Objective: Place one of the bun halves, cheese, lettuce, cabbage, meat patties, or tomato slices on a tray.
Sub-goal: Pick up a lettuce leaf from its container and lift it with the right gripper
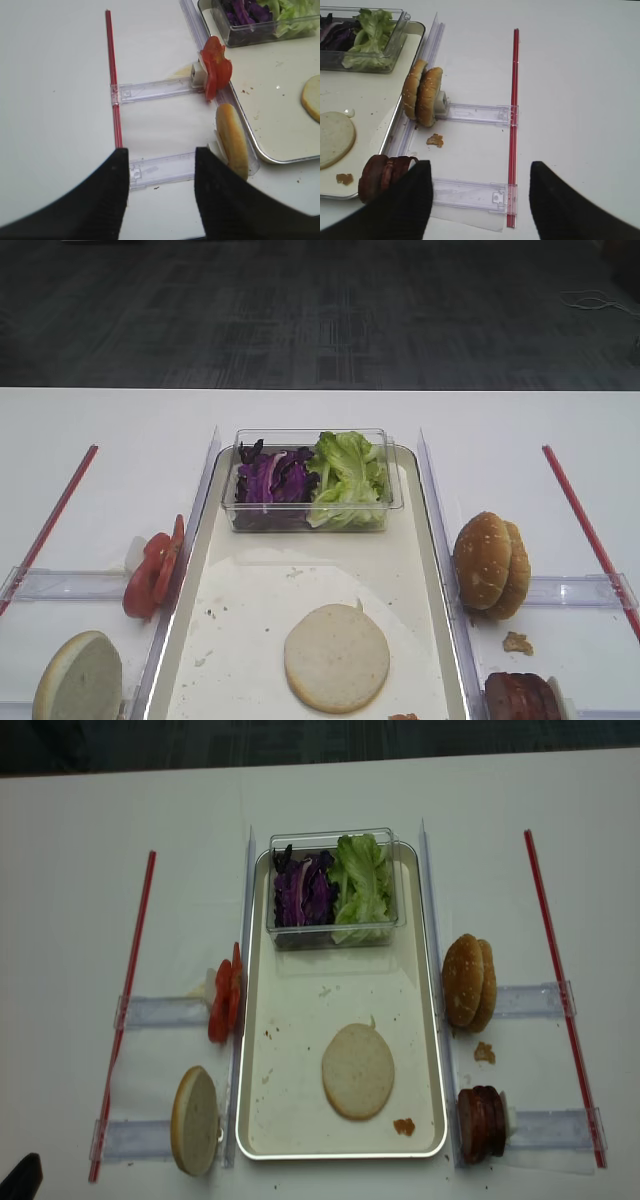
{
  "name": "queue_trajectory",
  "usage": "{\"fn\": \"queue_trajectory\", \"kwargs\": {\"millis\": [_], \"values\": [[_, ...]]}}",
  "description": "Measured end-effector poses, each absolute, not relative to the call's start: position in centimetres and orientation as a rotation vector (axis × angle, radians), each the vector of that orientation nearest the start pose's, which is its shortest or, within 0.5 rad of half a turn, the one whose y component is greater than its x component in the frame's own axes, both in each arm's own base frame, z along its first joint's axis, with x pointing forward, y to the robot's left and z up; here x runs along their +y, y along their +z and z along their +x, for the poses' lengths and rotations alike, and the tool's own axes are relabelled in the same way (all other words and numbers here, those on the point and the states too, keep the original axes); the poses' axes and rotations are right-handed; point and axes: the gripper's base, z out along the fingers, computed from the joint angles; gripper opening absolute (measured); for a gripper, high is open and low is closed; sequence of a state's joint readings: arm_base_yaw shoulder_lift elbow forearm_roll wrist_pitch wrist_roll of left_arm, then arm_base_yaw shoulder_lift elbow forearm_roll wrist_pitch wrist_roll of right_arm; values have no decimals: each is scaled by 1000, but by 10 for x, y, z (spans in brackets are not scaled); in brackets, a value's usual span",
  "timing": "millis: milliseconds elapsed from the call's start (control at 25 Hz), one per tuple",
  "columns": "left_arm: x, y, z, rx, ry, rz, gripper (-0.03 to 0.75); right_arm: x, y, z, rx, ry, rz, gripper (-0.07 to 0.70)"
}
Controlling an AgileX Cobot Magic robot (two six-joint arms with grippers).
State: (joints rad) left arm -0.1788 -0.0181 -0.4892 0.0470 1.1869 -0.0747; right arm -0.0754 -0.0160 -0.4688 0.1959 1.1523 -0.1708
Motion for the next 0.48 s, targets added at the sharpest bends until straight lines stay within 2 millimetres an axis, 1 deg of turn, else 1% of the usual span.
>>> {"fn": "queue_trajectory", "kwargs": {"millis": [240, 360, 480], "values": [[6, 264, -11, 2161, -89, 107, 295, 17, 263, -6, 2147, 121, -94, 448], [6, 264, -11, 2161, -89, 107, 296, 17, 264, 2, 2204, 143, -68, 448], [6, 264, -11, 2161, -89, 107, 296, 16, 273, 13, 2260, 156, -51, 448]]}}
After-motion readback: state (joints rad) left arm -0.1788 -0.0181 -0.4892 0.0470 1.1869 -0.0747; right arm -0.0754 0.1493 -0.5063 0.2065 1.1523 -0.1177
